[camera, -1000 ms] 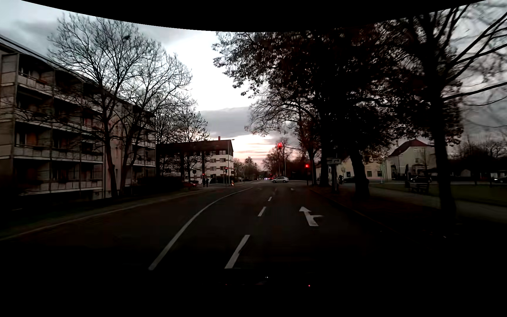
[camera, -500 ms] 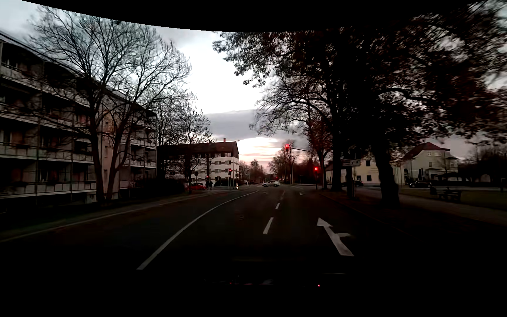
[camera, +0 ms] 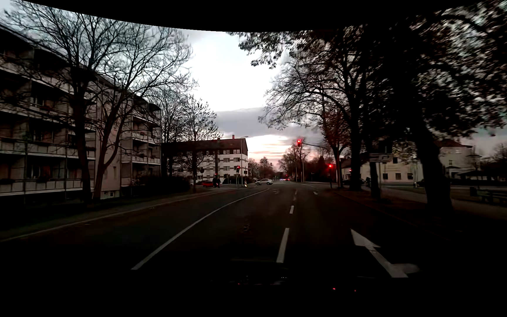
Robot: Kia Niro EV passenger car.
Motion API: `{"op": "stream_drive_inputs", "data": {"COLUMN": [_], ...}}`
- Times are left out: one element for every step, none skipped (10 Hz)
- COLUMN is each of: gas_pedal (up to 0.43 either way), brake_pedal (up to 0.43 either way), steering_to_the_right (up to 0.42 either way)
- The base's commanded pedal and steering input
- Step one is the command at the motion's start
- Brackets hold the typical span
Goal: Follow the waypoints while adhering to traffic rules and regulations
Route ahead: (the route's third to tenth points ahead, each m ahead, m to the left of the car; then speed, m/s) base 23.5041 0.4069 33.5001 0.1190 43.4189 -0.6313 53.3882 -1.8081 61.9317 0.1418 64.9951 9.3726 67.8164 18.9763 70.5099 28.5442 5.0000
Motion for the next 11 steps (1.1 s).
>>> {"op": "stream_drive_inputs", "data": {"gas_pedal": [0.0, 0.0, 0.0, 0.0, 0.0, 0.0, 0.0, 0.0, 0.0, 0.0, 0.0], "brake_pedal": [0.0, 0.0, 0.0, 0.0, 0.0, 0.0, 0.0, 0.0, 0.0, 0.006, 0.012], "steering_to_the_right": [-0.075, -0.074, -0.072, -0.067, -0.062, -0.055, -0.048, -0.038, -0.026, -0.015, -0.007]}}
